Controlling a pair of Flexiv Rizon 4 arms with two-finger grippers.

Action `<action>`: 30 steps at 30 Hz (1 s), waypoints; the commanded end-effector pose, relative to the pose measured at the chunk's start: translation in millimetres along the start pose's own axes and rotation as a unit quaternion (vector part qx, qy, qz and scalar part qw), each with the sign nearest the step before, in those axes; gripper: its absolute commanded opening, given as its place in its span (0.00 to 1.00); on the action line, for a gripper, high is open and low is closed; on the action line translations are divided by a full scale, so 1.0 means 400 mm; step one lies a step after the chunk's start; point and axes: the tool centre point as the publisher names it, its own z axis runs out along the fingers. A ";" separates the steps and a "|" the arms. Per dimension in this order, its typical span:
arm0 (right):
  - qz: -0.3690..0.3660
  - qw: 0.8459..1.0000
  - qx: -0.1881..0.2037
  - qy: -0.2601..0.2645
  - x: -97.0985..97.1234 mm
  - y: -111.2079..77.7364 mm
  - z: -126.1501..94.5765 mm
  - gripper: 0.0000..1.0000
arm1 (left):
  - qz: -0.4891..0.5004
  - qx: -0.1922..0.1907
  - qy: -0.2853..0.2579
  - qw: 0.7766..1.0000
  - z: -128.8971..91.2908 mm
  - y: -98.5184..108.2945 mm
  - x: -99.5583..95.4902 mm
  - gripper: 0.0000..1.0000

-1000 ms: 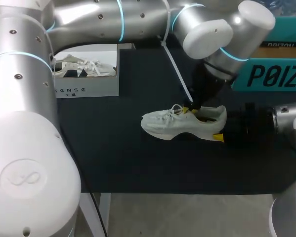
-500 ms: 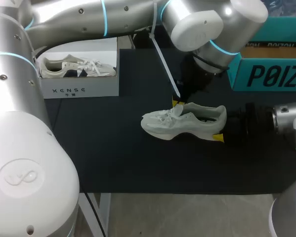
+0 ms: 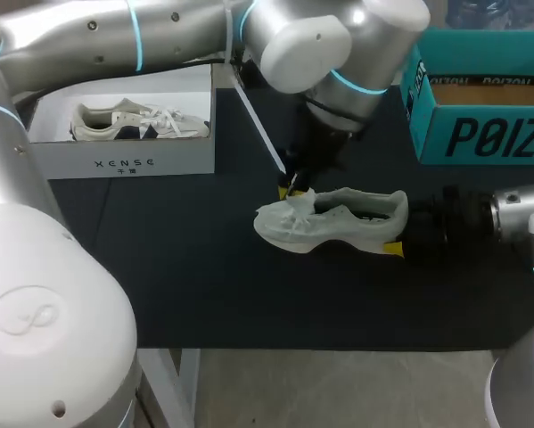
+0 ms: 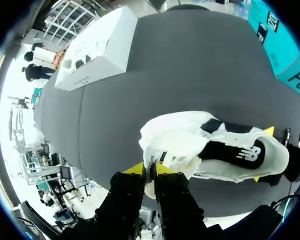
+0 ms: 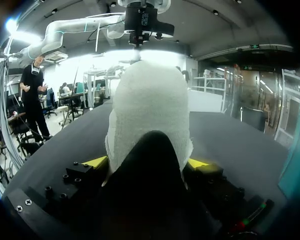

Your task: Take the shoe out of the shoebox, open the shoe tongue, remove and reinsert the insole, then place the shoe into the shoebox

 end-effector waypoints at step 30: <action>0.000 1.000 0.002 -0.001 0.001 -0.008 0.008 0.00 | 0.049 -0.060 0.171 0.982 -0.005 -0.008 0.045 0.00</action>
